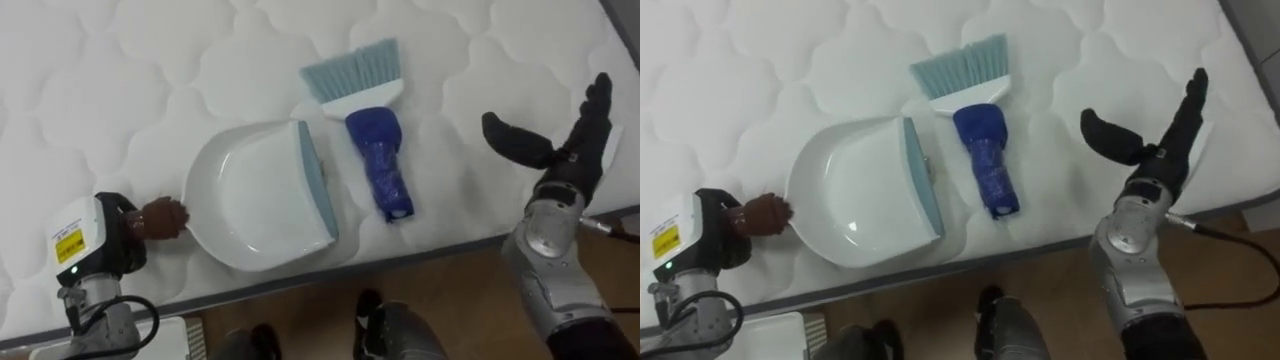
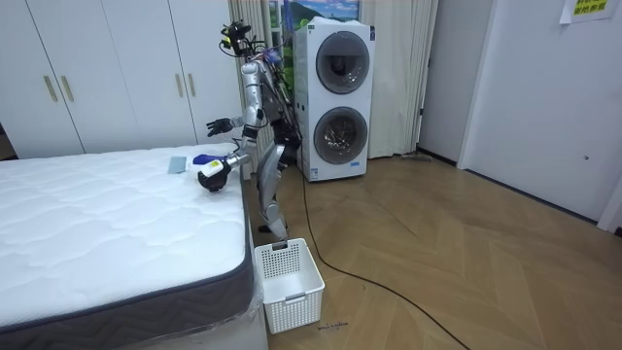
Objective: Clean bed
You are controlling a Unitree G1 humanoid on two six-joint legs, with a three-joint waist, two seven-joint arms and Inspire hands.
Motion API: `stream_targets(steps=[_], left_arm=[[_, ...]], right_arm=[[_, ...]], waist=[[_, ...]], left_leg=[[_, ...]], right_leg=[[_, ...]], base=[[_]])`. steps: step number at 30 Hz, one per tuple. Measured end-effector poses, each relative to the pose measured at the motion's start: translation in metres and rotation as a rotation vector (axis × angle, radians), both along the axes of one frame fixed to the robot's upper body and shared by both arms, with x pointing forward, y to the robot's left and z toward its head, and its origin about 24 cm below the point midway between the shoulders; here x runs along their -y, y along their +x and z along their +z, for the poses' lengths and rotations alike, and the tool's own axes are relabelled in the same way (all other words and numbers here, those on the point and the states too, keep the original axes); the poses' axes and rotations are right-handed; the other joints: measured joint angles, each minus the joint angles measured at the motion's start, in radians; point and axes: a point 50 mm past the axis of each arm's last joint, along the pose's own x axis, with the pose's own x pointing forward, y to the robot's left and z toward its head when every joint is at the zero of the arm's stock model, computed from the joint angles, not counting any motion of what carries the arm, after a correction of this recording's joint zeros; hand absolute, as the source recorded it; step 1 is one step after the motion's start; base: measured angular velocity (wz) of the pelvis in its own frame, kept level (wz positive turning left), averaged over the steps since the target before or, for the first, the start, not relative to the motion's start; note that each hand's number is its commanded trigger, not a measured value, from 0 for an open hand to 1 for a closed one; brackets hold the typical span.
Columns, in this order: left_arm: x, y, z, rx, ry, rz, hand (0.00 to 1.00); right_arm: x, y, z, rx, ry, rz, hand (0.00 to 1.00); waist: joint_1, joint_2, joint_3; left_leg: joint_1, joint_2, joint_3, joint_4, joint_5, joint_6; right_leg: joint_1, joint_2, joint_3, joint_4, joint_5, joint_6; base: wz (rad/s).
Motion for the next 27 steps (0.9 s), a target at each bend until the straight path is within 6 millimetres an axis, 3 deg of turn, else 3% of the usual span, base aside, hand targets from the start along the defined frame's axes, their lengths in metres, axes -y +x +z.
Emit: stream_targets(steps=[6, 8, 10, 21, 27], left_arm=[[0.002, 0.011, 0.006, 0.007, -0.01, -0.018, 1.0], [0.002, 0.011, 0.005, -0.004, -0.012, -0.02, 1.0], [0.002, 0.012, 0.005, -0.01, -0.015, -0.024, 1.0], [0.003, 0.015, 0.008, 0.0, -0.016, -0.028, 1.0], [0.004, 0.015, 0.007, -0.003, -0.006, -0.044, 1.0]], right_arm=[[-0.014, 0.008, 0.006, 0.01, -0.035, 0.095, 0.0], [-0.023, 0.011, 0.006, 0.002, -0.048, 0.161, 0.0], [-0.026, 0.011, 0.003, -0.014, -0.049, 0.197, 0.0], [-0.038, 0.01, -0.019, -0.137, -0.043, 0.353, 0.0], [-0.032, 0.002, -0.05, -0.306, -0.074, 0.36, 0.0]], waist=[[0.022, 0.003, 0.0071], [0.023, 0.014, 0.0178], [0.029, 0.02, 0.0218], [0.056, 0.022, 0.0223], [0.079, 0.033, 0.0223]], left_leg=[[-0.017, 0.003, -0.017, 0.007, -0.001, 0.001], [-0.022, 0.004, -0.021, 0.009, -0.001, 0.002], [-0.025, 0.005, -0.02, 0.009, -0.002, 0.002], [-0.031, 0.013, -0.023, 0.009, -0.004, 0.0], [-0.028, 0.003, -0.022, -0.002, -0.003, 0.001]], right_leg=[[-0.001, -0.003, -0.021, -0.002, 0.0, -0.002], [-0.001, -0.004, -0.025, -0.002, -0.001, -0.002], [-0.005, -0.003, -0.026, -0.002, -0.001, -0.003], [-0.003, -0.006, -0.053, -0.003, -0.005, -0.008], [-0.001, -0.023, -0.071, -0.002, -0.005, -0.009]], base=[[0.07], [0.02], [0.0], [0.01], [0.01]])
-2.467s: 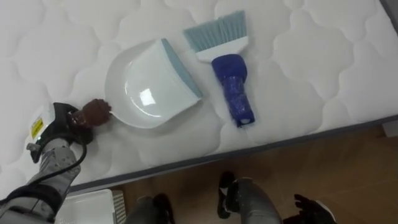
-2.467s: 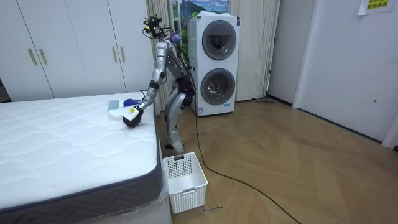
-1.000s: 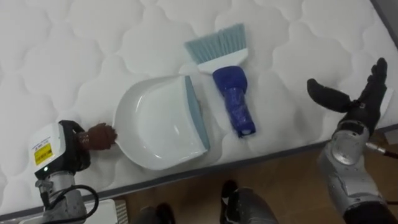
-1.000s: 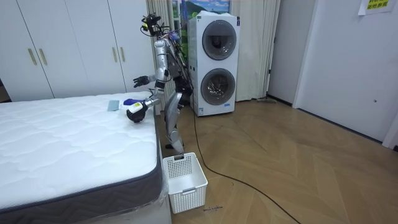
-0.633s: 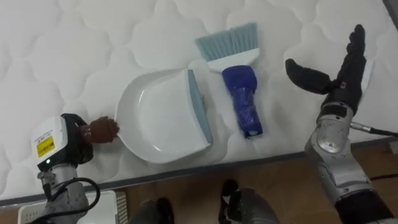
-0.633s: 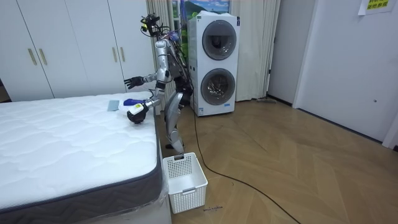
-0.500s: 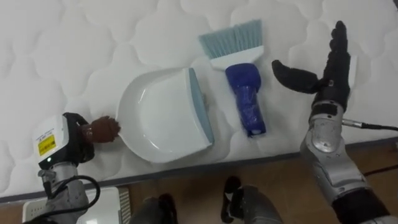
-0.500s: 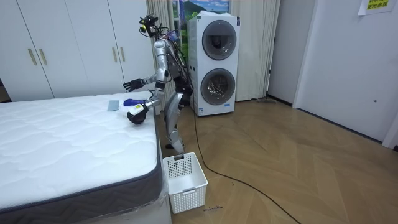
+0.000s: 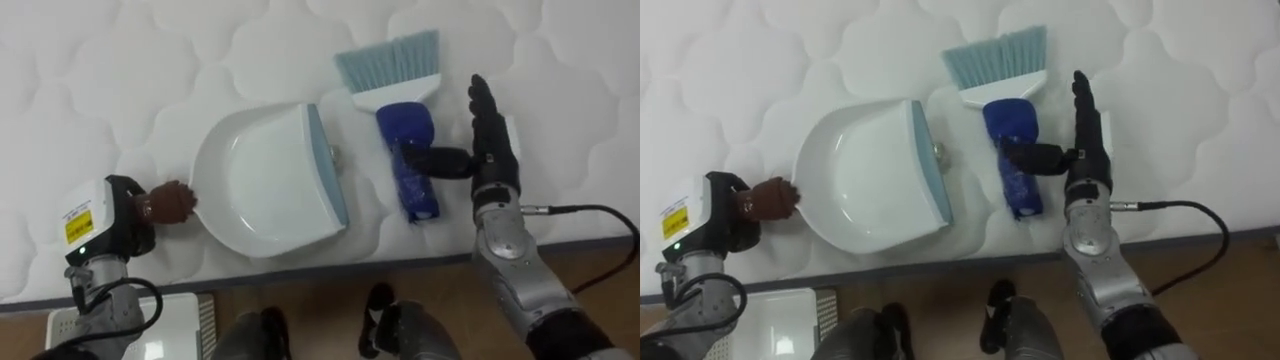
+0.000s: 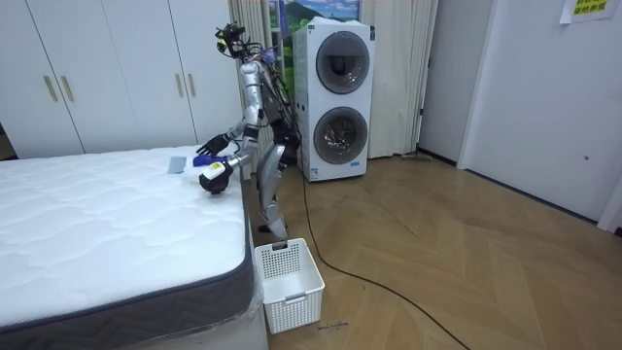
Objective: Clean bed
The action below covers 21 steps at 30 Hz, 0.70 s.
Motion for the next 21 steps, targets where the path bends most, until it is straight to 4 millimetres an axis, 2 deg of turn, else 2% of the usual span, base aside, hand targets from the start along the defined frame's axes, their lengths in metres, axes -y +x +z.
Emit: stream_targets(steps=[2, 21], left_arm=[[0.0, -0.001, -0.001, -0.009, 0.003, 0.002, 1.0], [0.0, 0.0, -0.003, -0.067, -0.004, -0.01, 1.0]], right_arm=[[0.0, 0.0, -0.001, -0.008, 0.0, 0.001, 0.0], [0.009, 0.005, -0.012, -0.085, 0.002, 0.035, 0.0]], waist=[[0.0, 0.009, -0.002], [0.002, 0.025, -0.0034]], left_leg=[[0.0, -0.005, -0.001, -0.003, 0.0, 0.0], [0.018, -0.002, -0.003, -0.003, 0.0, 0.0]], right_leg=[[-0.001, -0.003, -0.001, -0.001, -0.001, 0.002], [0.019, 0.001, -0.002, -0.001, -0.001, 0.002]], base=[[0.0], [0.0]])
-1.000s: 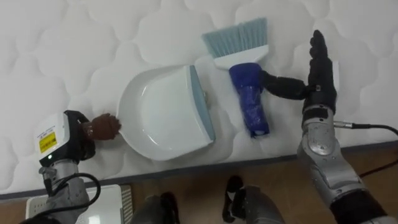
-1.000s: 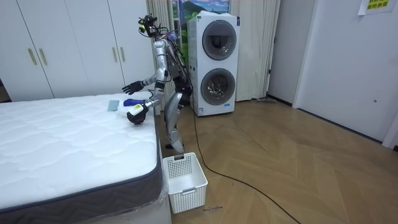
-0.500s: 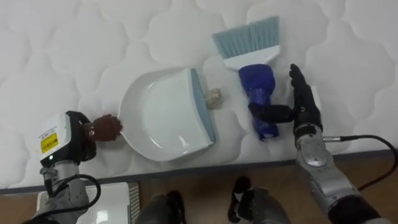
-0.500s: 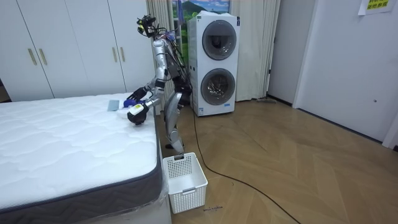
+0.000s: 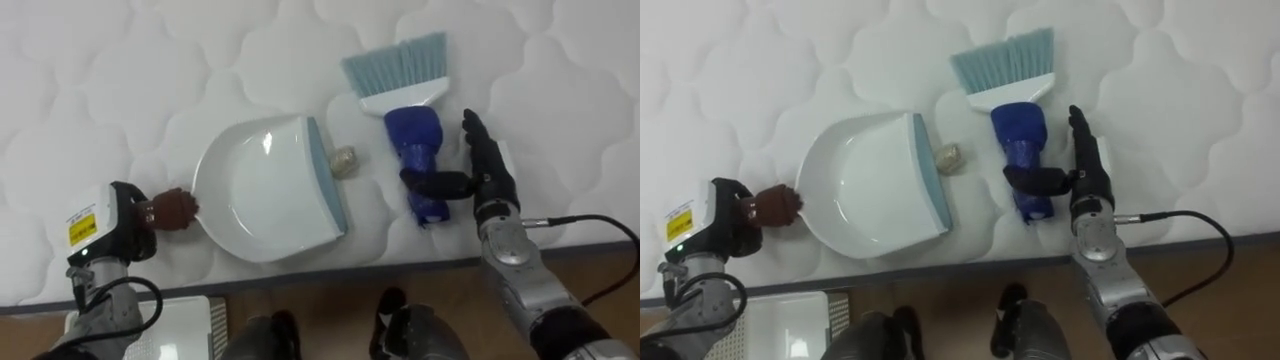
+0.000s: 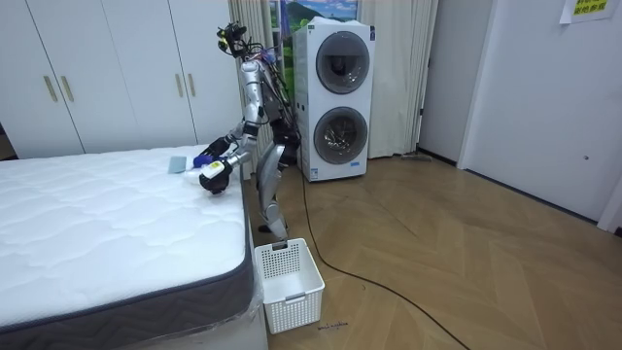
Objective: Clean bed
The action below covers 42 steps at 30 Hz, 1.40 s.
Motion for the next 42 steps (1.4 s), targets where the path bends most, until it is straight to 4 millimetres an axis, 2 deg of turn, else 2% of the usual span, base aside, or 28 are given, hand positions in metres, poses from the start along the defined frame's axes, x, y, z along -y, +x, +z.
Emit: stream_targets(steps=[13, 19, 22, 26, 42], left_arm=[[0.004, 0.006, 0.005, 0.017, 0.018, -0.018, 1.0], [0.0, 0.002, 0.001, -0.029, 0.074, -0.01, 1.0], [-0.008, -0.006, -0.003, -0.071, 0.097, 0.049, 1.0], [-0.01, -0.007, -0.005, -0.082, 0.102, 0.057, 1.0], [-0.012, -0.01, -0.007, -0.105, 0.113, 0.077, 1.0]], right_arm=[[-0.001, 0.009, 0.005, -0.006, 0.061, -0.041, 0.0], [-0.002, 0.013, 0.007, -0.015, 0.078, -0.084, 0.0], [-0.001, 0.013, 0.007, -0.017, 0.07, -0.1, 0.0], [0.002, 0.013, 0.007, -0.017, 0.064, -0.113, 0.0], [-0.006, 0.013, 0.007, -0.007, 0.067, -0.146, 0.0]], waist=[[0.013, 0.007, 0.0009], [0.053, 0.01, 0.0009], [0.061, 0.015, 0.0017], [0.079, 0.017, 0.0028], [0.084, 0.018, 0.0033]], left_leg=[[-0.005, -0.001, -0.002, 0.005, 0.0, 0.0], [0.0, -0.001, 0.003, 0.005, 0.0, 0.0], [0.0, -0.003, 0.003, 0.005, 0.002, 0.003], [0.0, -0.004, 0.003, 0.004, 0.005, 0.002], [0.003, -0.003, 0.004, -0.004, 0.009, -0.003]], right_leg=[[-0.003, -0.003, -0.002, 0.003, 0.0, 0.0], [0.001, -0.018, -0.03, 0.004, 0.003, -0.009], [0.003, -0.021, -0.03, 0.004, 0.004, -0.009], [0.003, -0.022, -0.031, -0.001, 0.007, -0.011], [0.001, -0.02, -0.029, 0.0, 0.005, -0.017]], base=[[0.0], [-0.03], [0.01], [0.0], [0.0]])
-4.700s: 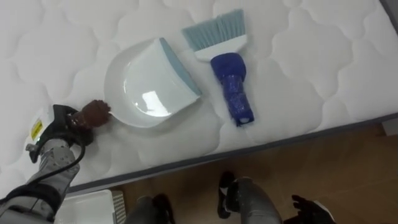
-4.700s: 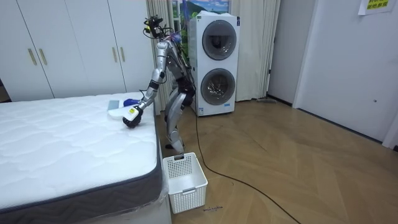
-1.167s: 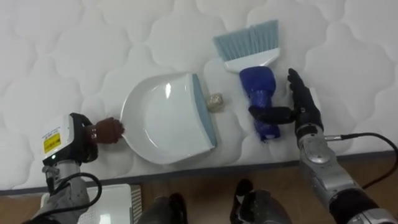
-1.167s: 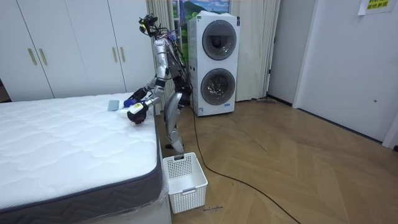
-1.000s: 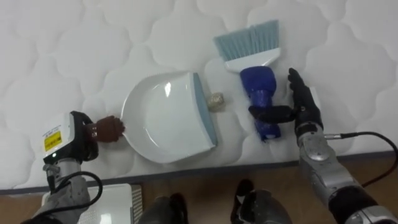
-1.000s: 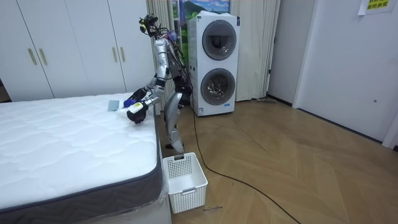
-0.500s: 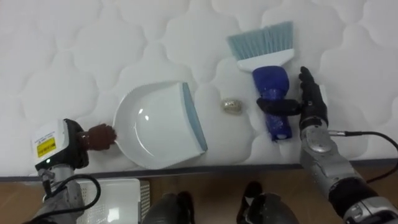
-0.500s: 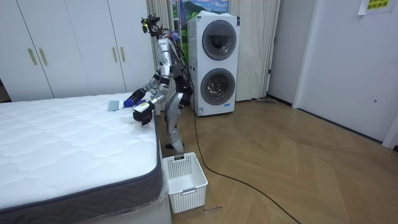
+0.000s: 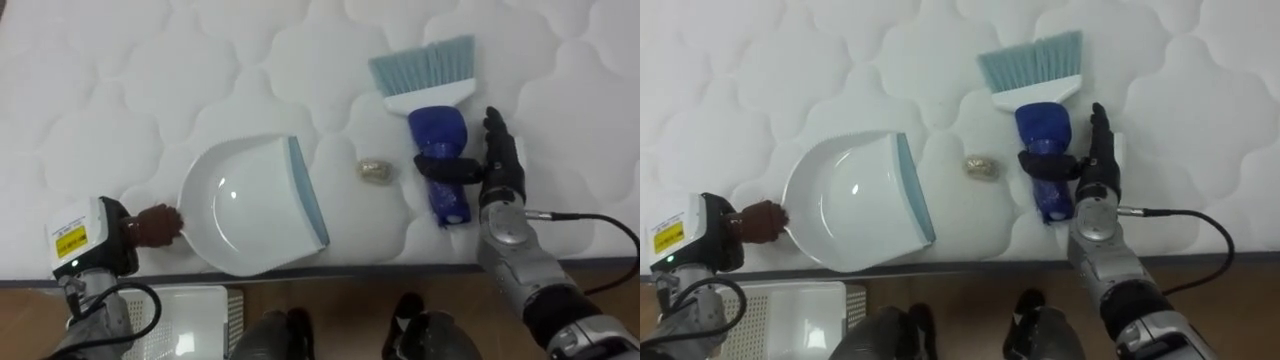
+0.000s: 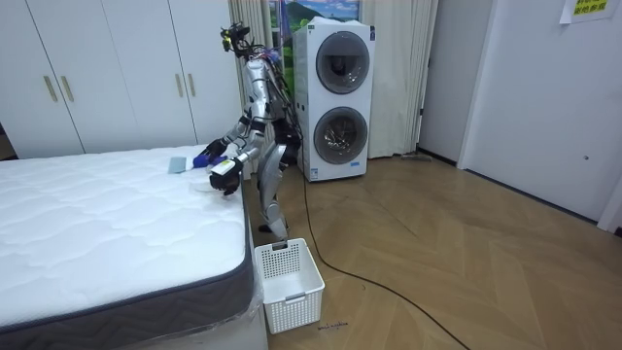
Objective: Clean bed
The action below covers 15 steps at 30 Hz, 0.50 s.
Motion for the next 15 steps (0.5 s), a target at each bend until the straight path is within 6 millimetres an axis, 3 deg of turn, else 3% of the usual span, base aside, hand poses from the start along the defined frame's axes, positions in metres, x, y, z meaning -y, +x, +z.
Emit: stream_targets(steps=[4, 5, 6, 7, 15], left_arm=[[0.0, 0.001, 0.0, 0.002, 0.0, -0.001, 1.0], [0.0, 0.001, 0.0, 0.002, 0.0, -0.001, 1.0], [0.0, 0.001, 0.001, 0.003, 0.0, -0.001, 1.0], [0.001, 0.001, 0.001, 0.005, 0.0, -0.002, 1.0], [0.001, 0.002, 0.001, -0.007, 0.015, 0.019, 1.0]], right_arm=[[0.0, -0.003, -0.006, -0.009, -0.051, 0.01, 0.0], [0.001, -0.004, -0.008, -0.018, -0.086, 0.022, 0.12], [0.001, -0.004, -0.009, -0.022, -0.103, 0.027, 0.36], [0.001, -0.005, -0.009, -0.024, -0.133, 0.039, 1.0], [0.02, -0.006, -0.009, -0.04, -0.325, -0.01, 1.0]], waist=[[-0.001, 0.0, 0.0003], [-0.001, 0.0, 0.0003], [-0.001, 0.0, 0.0003], [-0.003, 0.001, 0.0005], [-0.006, 0.011, 0.0029]], left_leg=[[-0.004, 0.0, -0.003, -0.002, 0.0, 0.0], [-0.007, -0.001, -0.004, -0.002, 0.0, 0.0], [-0.01, -0.001, -0.005, -0.002, 0.0, 0.0], [-0.014, -0.002, -0.01, -0.003, 0.0, 0.0], [-0.021, -0.008, -0.026, -0.011, 0.007, 0.002]], right_leg=[[0.0, 0.0, -0.006, -0.002, 0.0, 0.0], [0.0, -0.002, -0.011, -0.003, 0.0, 0.0], [0.0, -0.003, -0.014, -0.004, 0.0, 0.0], [-0.001, -0.004, -0.019, -0.006, 0.0, 0.0], [0.005, -0.006, -0.035, -0.027, 0.005, 0.005]], base=[[0.01], [0.0], [0.07], [0.08], [0.06]])
